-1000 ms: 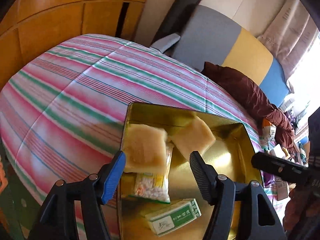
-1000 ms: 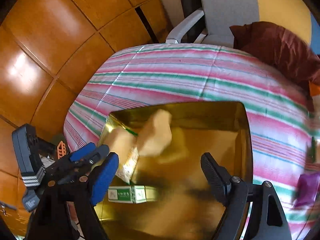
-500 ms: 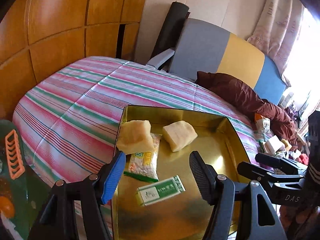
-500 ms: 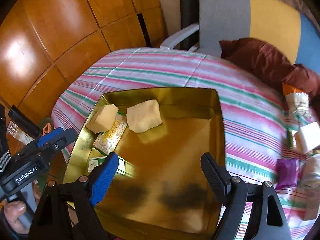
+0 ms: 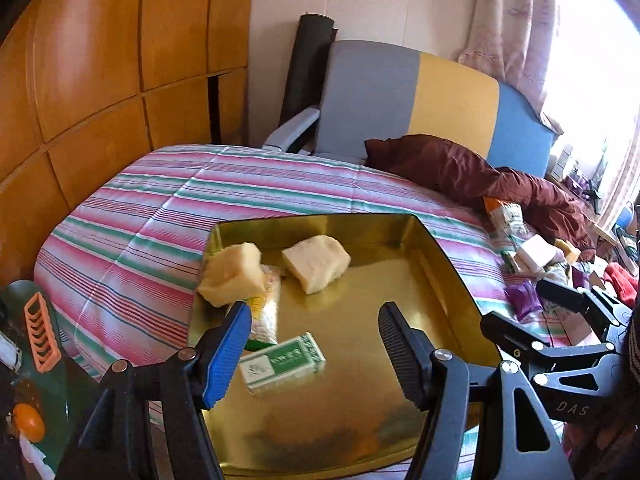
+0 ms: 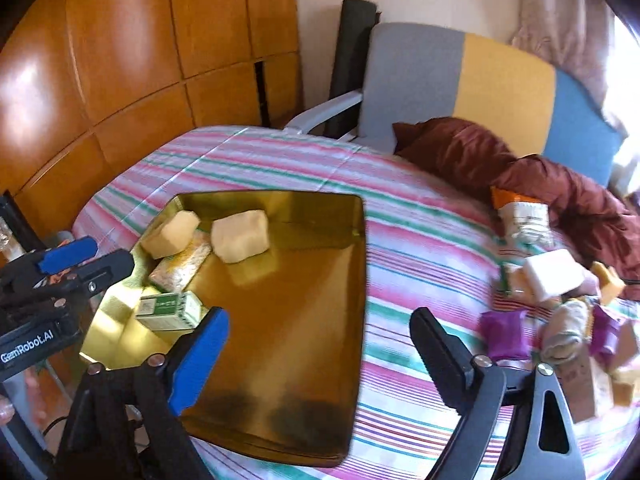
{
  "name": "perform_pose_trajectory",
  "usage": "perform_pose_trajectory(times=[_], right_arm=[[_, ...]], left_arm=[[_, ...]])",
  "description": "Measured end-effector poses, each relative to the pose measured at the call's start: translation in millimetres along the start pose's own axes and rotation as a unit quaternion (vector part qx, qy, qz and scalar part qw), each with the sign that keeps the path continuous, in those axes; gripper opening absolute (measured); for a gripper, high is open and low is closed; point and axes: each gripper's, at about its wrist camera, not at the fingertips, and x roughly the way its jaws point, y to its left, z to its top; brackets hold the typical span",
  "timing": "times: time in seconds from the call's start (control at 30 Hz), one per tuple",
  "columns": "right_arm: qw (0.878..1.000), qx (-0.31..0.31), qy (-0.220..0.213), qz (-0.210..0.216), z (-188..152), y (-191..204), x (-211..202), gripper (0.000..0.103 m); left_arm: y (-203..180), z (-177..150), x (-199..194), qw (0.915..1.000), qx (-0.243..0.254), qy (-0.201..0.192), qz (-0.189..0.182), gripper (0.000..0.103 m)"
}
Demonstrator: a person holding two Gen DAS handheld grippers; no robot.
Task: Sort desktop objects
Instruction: 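Move both tools back toward the pile of remaining items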
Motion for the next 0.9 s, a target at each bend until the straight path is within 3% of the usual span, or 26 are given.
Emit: perform_pose_trajectory(times=[0.23,0.43,0.53,0.67,0.9], right_arm=[[0.999,0.029,-0.008,0.009,-8,-22,-8,0.098],[0.998,0.065,-0.003,0.005,-15,-44,-8,0.098],[0.997,0.077,0.002,0.007,-18,-55,-8,0.098],[0.994,0.103,0.015,0.014,-21,-75,-9,0.098],[0.99,0.135,0.041,-0.013,-26,-112,-15,0.094]], left_arm=[[-21,-6,3,0.9994,0.025,0.013,-0.022,0.067],[-44,-13,9,0.9963,0.046,0.029,-0.067,0.068],[-53,-17,13,0.9941,0.049,0.043,-0.087,0.073],[-62,-21,16,0.9922,0.059,0.055,-0.095,0.074],[-79,-28,17,0.9879,0.087,0.066,-0.109,0.074]])
